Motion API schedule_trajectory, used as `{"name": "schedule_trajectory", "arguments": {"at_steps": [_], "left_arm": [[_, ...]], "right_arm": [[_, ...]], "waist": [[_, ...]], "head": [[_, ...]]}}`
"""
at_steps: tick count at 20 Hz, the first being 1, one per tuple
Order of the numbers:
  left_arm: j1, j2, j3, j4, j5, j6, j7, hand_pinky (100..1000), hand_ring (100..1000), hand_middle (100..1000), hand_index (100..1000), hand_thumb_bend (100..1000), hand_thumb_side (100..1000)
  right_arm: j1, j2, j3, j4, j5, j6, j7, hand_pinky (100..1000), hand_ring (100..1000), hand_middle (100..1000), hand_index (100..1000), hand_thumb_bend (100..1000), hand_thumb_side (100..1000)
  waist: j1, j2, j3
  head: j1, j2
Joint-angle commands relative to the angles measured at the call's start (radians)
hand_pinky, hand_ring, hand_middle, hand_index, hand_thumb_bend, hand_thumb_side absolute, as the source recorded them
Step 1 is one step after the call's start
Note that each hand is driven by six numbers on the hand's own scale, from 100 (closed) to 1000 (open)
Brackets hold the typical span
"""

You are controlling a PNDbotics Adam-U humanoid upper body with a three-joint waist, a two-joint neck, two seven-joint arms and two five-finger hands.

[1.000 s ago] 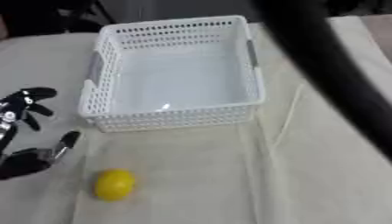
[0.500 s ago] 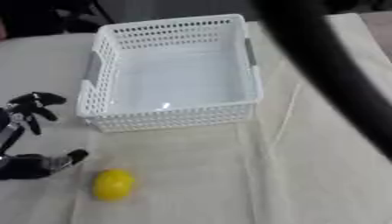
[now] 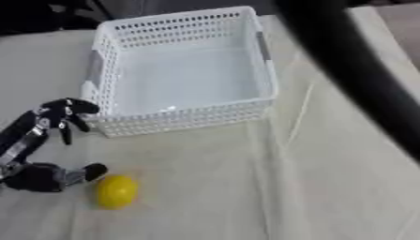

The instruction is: Pick up objects on the table and place them in the box.

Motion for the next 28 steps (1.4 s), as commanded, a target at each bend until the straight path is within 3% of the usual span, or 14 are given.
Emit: {"name": "schedule_trajectory", "arguments": {"at_steps": [1,4,5,11,18,23,28], "left_arm": [[-0.013,0.026,-0.005,-0.022,0.023,0.000,-0.017,356,605,775,842,476,620],[-0.003,0.019,-0.013,-0.016,0.037,0.011,-0.027,353,604,776,842,450,648],[0.001,0.017,-0.015,-0.013,0.040,0.016,-0.030,351,602,776,842,396,663],[0.011,0.024,-0.019,0.002,0.021,0.038,-0.040,360,607,777,842,417,634],[-0.006,0.165,-0.025,0.007,0.025,0.024,-0.018,377,611,773,839,467,608],[-0.025,0.263,-0.082,0.005,0.110,0.028,-0.046,376,604,767,834,461,635],[-0.042,0.274,-0.121,-0.002,0.201,0.041,-0.055,357,592,761,824,455,633]], "right_arm": [[0.021,-0.021,-0.006,-0.016,0.023,0.004,0.027,459,568,667,717,100,880],[0.028,-0.029,-0.009,-0.037,0.052,0.014,0.049,459,568,666,717,100,880],[0.029,-0.032,-0.012,-0.046,0.060,0.016,0.055,457,566,663,716,100,881],[0.038,-0.043,-0.029,-0.078,0.081,0.021,0.078,457,566,663,716,100,881],[0.046,-0.044,-0.032,-0.072,0.075,0.026,0.076,457,566,664,716,100,880],[0.051,-0.048,-0.031,-0.061,0.065,0.025,0.067,457,567,665,716,100,879],[0.055,-0.048,-0.027,-0.052,0.058,0.024,0.058,457,567,665,716,100,879]], "waist": [[-0.007,-0.031,0.001],[-0.012,-0.042,0.002],[-0.013,-0.044,0.002],[-0.020,-0.054,0.000],[-0.017,-0.061,0.010],[-0.009,-0.065,0.018],[-0.006,-0.067,0.026]], "head": [[-0.008,0.018],[-0.012,0.031],[-0.013,0.036],[-0.015,0.063],[-0.022,0.075],[-0.035,0.096],[-0.044,0.115]]}}
